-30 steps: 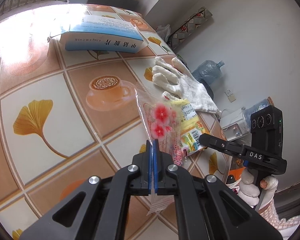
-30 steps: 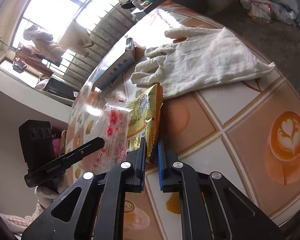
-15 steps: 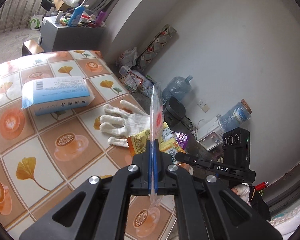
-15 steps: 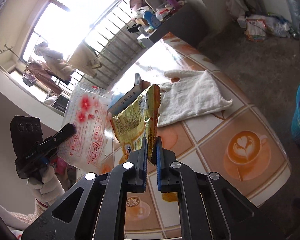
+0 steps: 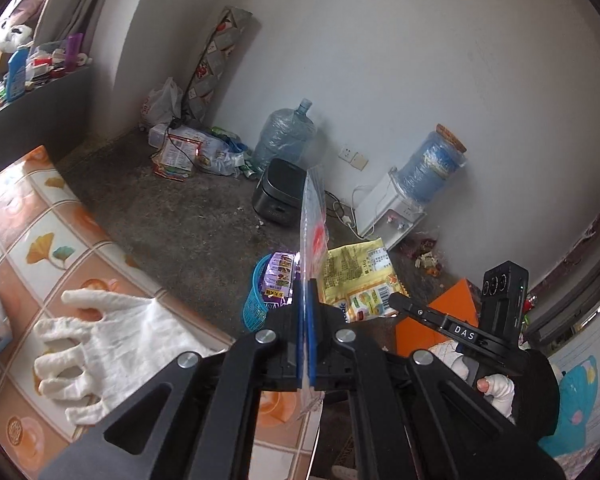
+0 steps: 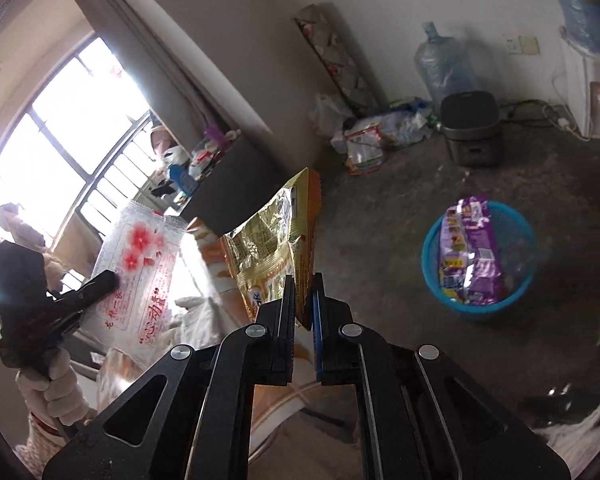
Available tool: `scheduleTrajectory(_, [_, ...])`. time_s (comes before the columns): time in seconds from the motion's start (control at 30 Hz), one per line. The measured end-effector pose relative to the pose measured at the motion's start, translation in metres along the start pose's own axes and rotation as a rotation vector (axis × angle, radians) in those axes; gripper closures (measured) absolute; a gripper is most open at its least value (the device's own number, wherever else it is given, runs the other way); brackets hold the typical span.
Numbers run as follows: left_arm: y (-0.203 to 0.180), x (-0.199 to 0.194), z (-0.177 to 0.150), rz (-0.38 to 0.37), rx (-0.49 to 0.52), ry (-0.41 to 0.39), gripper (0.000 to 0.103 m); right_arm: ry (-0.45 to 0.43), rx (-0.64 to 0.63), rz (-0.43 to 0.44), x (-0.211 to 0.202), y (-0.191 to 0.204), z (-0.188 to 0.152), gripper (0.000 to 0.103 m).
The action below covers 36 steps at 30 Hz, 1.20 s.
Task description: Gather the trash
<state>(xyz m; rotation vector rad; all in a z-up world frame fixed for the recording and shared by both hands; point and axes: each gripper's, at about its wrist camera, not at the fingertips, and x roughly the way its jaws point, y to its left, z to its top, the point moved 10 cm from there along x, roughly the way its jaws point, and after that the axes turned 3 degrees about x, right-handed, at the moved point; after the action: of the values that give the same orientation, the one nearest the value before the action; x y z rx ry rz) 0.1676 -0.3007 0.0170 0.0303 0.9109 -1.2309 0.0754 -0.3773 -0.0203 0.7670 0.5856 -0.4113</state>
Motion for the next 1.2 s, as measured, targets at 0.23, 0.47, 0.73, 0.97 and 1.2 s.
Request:
scheduleTrajectory(0.23, [-0.036,0.139,0.021,-0.009,0.029,0.176,0.102,-0.103,0.042,-0.295,0.01,-0.1,0.032,0.097])
scheduleTrajectory(0.47, [-0.035,0.269,0.0,0.043,-0.08,0.375,0.101,-0.158,0.161,-0.532,0.006,-0.188,0.052,0.097])
scheduleTrajectory(0.73, [-0.006,0.37,-0.029,0.149,-0.16,0.473,0.101,-0.059,0.235,-0.667,0.069,-0.259,0.053,0.096])
scheduleTrajectory(0.97, [0.008,0.419,-0.051,0.163,-0.166,0.509,0.077,0.037,0.221,-0.649,0.126,-0.277,0.044,0.072])
scheduleTrajectory(1.2, [0.015,0.407,-0.043,0.144,-0.233,0.479,0.07,-0.011,0.307,-0.54,0.108,-0.268,0.046,0.061])
